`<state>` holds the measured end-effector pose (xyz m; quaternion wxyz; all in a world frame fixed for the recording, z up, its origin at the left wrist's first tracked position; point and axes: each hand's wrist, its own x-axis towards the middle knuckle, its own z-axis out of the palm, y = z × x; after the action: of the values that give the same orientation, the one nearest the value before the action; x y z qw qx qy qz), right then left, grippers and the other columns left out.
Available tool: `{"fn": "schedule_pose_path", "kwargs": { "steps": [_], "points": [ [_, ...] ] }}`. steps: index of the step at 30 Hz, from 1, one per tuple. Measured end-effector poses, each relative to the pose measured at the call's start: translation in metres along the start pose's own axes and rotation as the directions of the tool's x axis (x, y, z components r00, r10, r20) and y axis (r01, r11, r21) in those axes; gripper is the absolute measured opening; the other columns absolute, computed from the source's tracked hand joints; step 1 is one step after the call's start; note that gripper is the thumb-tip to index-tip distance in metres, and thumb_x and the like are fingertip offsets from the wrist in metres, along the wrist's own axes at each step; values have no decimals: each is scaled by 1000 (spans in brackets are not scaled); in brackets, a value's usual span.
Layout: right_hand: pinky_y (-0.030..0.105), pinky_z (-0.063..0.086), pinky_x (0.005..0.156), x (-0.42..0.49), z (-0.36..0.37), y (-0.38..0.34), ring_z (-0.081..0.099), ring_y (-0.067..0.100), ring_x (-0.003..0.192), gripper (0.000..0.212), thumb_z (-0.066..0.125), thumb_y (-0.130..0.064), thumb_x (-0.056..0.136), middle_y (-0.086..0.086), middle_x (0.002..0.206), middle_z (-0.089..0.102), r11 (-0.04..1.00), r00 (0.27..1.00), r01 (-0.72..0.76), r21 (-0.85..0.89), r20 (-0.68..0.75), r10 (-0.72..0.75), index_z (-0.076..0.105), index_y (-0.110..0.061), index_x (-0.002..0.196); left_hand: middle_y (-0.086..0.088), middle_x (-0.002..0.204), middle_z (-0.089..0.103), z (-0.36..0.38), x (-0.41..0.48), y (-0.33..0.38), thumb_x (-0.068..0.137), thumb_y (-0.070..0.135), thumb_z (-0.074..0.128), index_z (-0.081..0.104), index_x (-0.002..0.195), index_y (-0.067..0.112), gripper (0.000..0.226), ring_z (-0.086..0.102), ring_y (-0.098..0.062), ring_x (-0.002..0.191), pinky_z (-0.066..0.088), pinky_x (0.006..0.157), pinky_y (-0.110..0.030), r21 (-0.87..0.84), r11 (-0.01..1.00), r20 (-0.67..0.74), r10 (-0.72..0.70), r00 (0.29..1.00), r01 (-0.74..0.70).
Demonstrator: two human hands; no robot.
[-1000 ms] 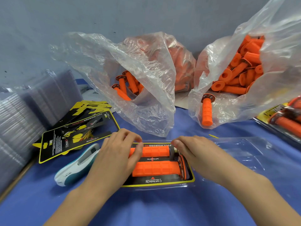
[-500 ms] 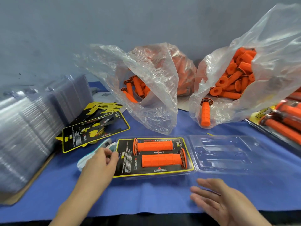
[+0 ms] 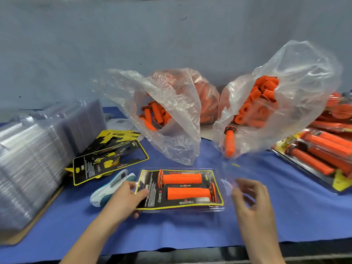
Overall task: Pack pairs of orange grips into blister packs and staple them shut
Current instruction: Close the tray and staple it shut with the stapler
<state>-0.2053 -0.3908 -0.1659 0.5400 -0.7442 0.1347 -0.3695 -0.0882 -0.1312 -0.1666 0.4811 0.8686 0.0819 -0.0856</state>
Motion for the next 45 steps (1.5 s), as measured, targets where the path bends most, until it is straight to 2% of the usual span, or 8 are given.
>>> {"fn": "schedule_pose_path", "kwargs": {
  "steps": [6,14,18,23,27,33,40,45],
  "points": [
    [33,40,102,0,14,7,66,12,97,20,78,-12,78,-10,104,64,610,695,708,-355,505,-512,65,-24,88,-8,83,69,17,-10,10,87,28,74,50,101,18,29,52,-9,39,43,37,-23,-227,973,107,-18,994,42],
    [44,39,103,11,0,23,64,14,113,24,52,-39,91,-7,117,67,412,515,854,-319,636,-575,72,-26,96,-15,92,75,-11,-13,11,103,32,45,64,111,13,27,70,-24,65,54,51,-32,-485,842,340,-67,938,236],
    [44,42,99,14,-1,31,66,18,112,32,42,-24,98,-8,113,70,282,437,899,-335,640,-633,74,-29,91,-9,95,75,-2,-17,4,96,37,59,68,107,9,30,65,-16,67,54,56,-30,-313,940,340,-21,940,134],
    [44,43,94,15,0,35,69,24,92,27,50,-13,87,1,103,70,221,486,856,-468,578,-656,74,-23,94,-4,87,75,24,-20,2,91,5,66,58,110,8,22,65,-10,64,48,46,-25,-285,958,230,89,969,-21],
    [34,52,64,9,15,26,58,21,68,33,45,-9,87,-2,84,61,189,417,900,-393,649,-637,73,-22,97,-6,83,74,35,-18,7,89,9,68,58,108,11,22,63,-15,58,48,46,-26,-305,952,233,47,971,27],
    [31,49,55,18,21,30,55,20,61,44,35,-2,95,-2,76,59,202,388,913,-356,599,-700,75,-23,94,5,56,66,37,-6,20,100,24,55,58,79,10,26,62,-7,47,45,42,-17,-331,941,204,2,979,68],
    [29,49,56,20,19,39,56,19,61,44,38,-3,89,-4,75,60,223,383,918,-327,595,-706,76,-24,92,-4,81,73,36,22,24,93,34,62,64,89,14,21,71,-24,77,58,78,-44,-184,982,61,55,997,-43],
    [32,47,66,21,20,40,52,15,65,34,48,-10,85,-7,79,59,253,386,921,-296,616,-686,74,-29,94,5,78,76,39,48,31,88,33,73,69,96,17,18,71,-4,69,50,56,-14,-216,971,91,126,988,-104]
  ]
}}
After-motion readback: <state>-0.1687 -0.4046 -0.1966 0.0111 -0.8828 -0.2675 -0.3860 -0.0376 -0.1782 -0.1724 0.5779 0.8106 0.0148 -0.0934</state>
